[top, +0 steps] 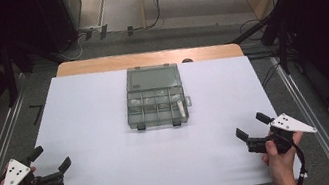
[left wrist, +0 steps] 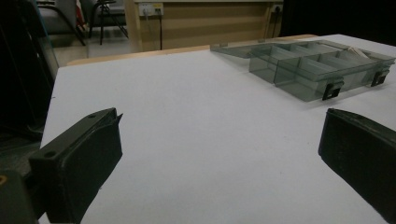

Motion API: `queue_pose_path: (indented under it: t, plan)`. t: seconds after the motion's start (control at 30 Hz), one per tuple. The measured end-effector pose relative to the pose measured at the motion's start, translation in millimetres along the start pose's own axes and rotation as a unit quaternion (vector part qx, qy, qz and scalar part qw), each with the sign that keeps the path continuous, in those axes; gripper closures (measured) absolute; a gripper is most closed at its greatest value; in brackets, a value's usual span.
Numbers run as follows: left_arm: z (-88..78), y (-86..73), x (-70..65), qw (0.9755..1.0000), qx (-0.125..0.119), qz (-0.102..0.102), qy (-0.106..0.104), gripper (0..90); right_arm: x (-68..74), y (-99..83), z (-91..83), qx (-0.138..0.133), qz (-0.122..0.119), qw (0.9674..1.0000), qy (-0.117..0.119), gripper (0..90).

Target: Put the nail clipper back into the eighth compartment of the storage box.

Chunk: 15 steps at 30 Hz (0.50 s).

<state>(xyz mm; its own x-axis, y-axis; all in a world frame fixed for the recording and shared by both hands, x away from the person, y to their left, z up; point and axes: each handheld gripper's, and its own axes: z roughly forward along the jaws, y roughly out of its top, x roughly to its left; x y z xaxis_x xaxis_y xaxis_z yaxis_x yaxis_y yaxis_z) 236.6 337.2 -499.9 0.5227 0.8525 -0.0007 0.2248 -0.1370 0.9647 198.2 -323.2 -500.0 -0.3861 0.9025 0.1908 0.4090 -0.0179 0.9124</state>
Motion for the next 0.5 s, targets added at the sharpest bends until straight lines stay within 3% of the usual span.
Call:
queue_pose_path:
  t: [0.5]
  plan:
    - [0.2,0.0,0.2,1.0,0.0,-0.002,0.0,0.0,-19.6,-16.4,-20.0,-0.016,0.007,0.9998,-0.008,0.0]
